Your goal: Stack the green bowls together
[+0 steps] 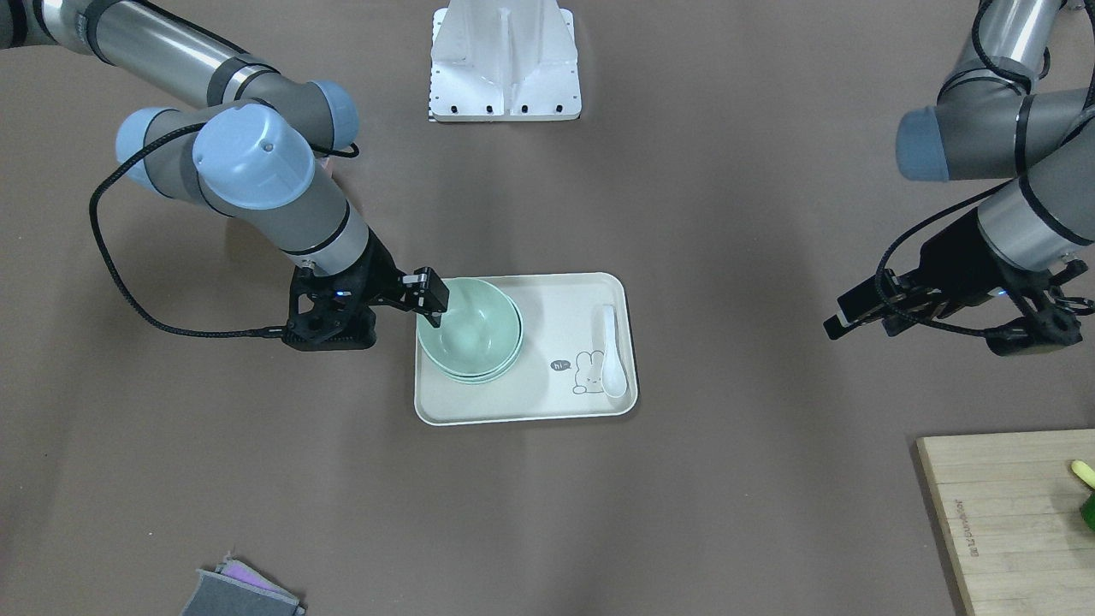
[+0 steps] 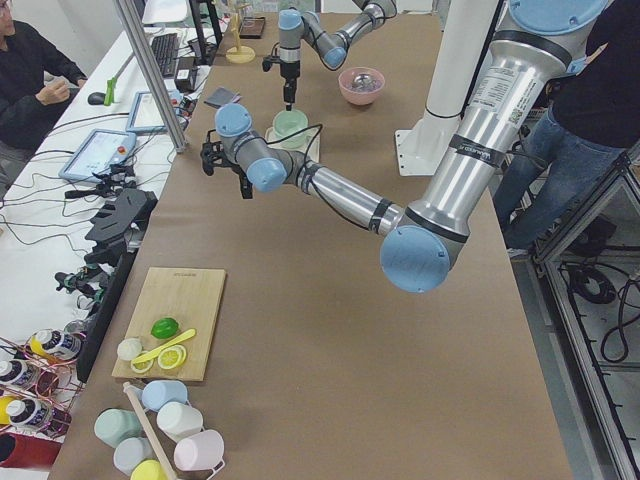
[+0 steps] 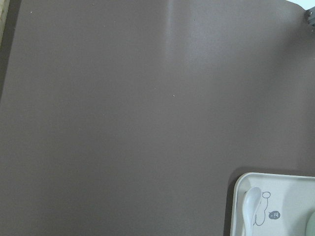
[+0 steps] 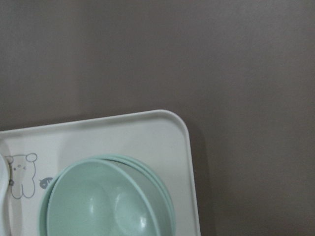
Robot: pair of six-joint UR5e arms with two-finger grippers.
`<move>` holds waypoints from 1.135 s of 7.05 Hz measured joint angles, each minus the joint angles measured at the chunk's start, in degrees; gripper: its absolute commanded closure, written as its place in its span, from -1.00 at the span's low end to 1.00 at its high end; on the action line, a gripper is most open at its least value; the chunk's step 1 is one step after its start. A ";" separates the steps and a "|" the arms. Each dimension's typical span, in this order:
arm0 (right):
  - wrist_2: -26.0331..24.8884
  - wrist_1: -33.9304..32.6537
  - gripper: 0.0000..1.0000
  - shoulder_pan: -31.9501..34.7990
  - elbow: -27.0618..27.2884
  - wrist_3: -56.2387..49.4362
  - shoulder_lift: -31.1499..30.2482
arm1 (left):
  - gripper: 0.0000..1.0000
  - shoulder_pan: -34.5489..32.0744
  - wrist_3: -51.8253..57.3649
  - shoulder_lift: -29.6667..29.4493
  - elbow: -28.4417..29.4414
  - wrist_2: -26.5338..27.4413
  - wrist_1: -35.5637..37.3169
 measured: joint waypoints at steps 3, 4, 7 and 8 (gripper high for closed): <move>1.67 -22.23 -1.00 8.71 12.45 -14.95 -4.11 | -0.97 -7.91 15.16 7.95 -0.88 0.95 -0.03; 1.82 -29.62 -1.00 13.47 16.46 -25.28 -7.74 | -0.97 -11.15 22.71 12.00 -0.49 3.22 -0.01; 3.48 -36.83 -1.00 28.08 19.82 -52.84 -22.07 | -0.97 -20.07 37.89 17.45 0.99 5.29 5.39; 4.83 -36.96 -1.00 32.96 19.89 -59.65 -26.74 | -0.97 -22.57 39.97 19.35 0.06 3.45 7.97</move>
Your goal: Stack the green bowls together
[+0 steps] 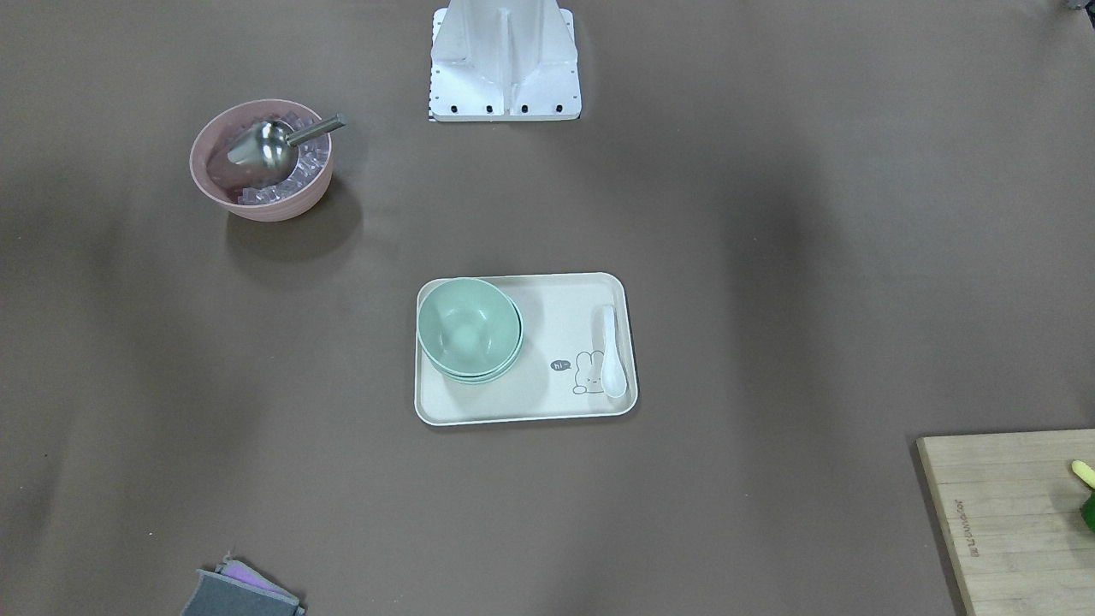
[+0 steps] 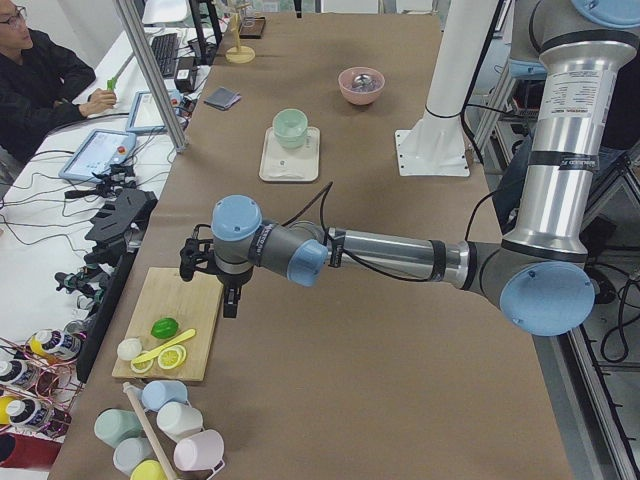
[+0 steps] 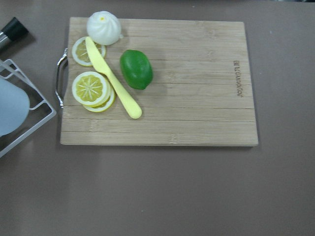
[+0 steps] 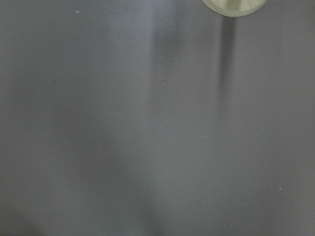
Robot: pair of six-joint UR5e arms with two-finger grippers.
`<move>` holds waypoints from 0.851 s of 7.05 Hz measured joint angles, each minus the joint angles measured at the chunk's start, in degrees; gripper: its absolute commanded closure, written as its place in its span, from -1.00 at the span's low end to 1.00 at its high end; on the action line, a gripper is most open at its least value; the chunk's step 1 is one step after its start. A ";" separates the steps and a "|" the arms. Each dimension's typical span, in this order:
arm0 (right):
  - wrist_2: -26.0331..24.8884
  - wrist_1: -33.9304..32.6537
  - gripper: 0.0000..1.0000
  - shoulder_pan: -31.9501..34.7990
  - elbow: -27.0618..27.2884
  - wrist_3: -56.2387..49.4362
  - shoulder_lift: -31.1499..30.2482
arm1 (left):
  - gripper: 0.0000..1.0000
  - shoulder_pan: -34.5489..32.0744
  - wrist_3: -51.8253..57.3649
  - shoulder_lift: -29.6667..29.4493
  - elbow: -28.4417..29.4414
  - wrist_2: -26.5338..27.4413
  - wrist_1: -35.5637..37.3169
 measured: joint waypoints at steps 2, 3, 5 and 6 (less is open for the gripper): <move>2.05 0.01 -1.00 5.01 0.31 -5.73 -6.77 | -0.97 -2.03 3.29 4.23 -0.54 -0.69 1.04; 2.05 0.05 -1.00 5.63 0.28 -6.39 -8.67 | -0.97 -2.18 3.90 5.25 0.21 -0.03 0.92; 1.18 1.25 -1.00 5.82 -0.95 -6.58 -10.43 | -0.97 -2.13 4.29 5.51 2.13 2.81 0.71; 0.92 5.75 -1.00 5.84 -3.62 -6.60 -11.44 | -0.97 -2.13 4.32 5.62 2.27 3.51 0.83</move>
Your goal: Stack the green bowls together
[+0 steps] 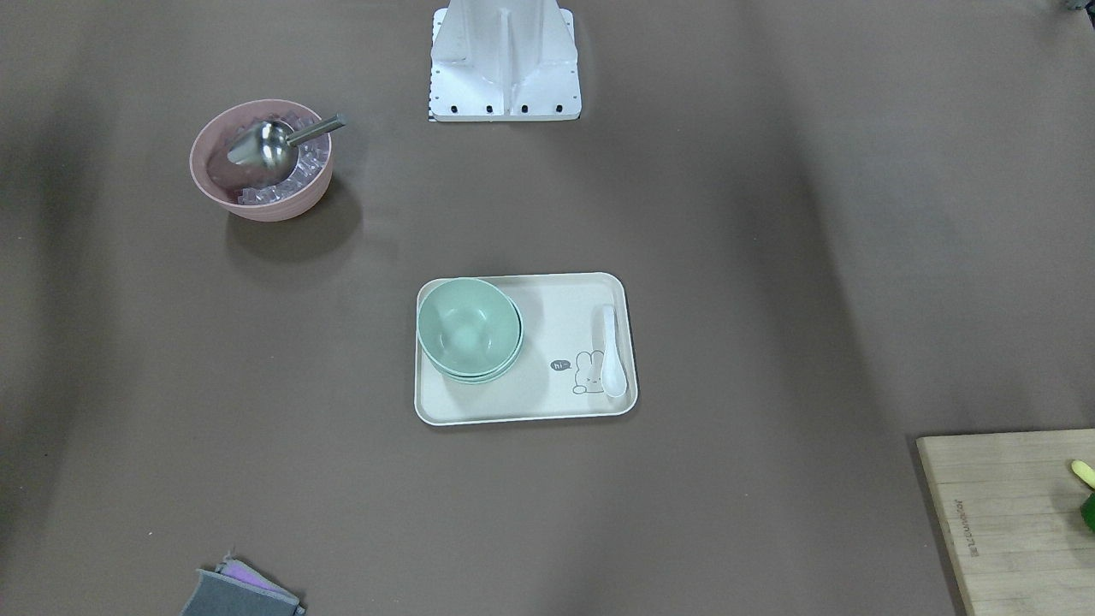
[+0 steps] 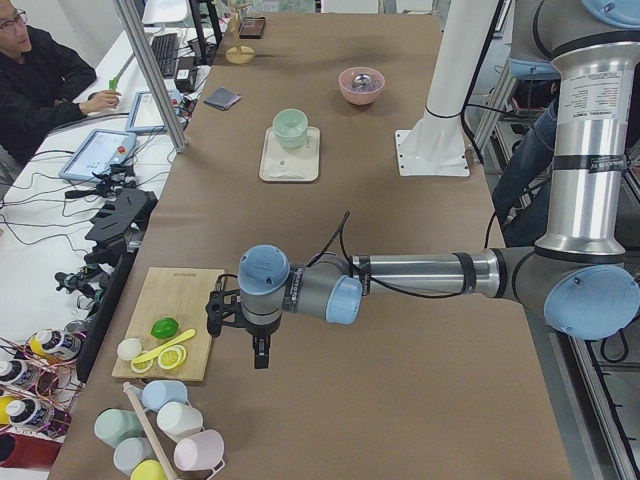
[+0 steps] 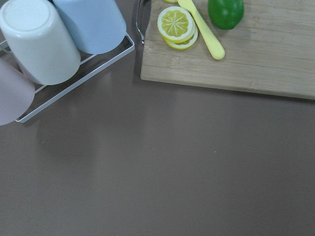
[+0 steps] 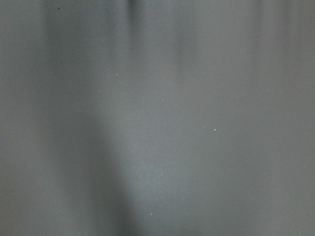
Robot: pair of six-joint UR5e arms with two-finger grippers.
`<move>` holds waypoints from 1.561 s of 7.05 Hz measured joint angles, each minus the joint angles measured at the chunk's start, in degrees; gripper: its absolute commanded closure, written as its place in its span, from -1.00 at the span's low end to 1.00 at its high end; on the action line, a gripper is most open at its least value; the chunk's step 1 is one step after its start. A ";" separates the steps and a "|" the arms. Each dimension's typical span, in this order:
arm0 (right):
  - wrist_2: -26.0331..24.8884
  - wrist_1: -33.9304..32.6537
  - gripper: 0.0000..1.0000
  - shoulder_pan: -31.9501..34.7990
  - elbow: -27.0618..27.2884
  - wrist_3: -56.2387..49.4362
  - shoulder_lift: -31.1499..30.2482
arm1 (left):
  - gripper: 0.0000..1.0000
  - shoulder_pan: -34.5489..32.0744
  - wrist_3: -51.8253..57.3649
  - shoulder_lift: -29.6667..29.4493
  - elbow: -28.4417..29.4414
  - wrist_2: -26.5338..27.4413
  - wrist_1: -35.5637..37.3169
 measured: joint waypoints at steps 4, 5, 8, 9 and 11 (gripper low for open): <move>3.35 16.21 -1.00 1.72 -9.45 0.17 -2.59 | -0.97 0.69 -0.36 -0.77 -3.50 0.59 5.59; 3.85 16.56 -1.00 2.11 -9.52 0.26 -2.83 | -0.97 0.86 -0.59 -0.68 -4.36 0.63 6.34; 4.14 16.52 -1.00 2.45 -9.25 0.73 -2.39 | -0.97 0.92 -0.82 -0.68 -4.64 0.65 6.68; 4.22 16.49 -1.00 2.50 -9.12 0.78 -2.30 | -0.97 0.94 -0.83 -0.74 -4.58 0.65 6.69; 4.31 16.48 -1.00 2.54 -9.04 0.81 -2.24 | -0.97 0.94 -0.83 -0.90 -4.34 0.65 6.69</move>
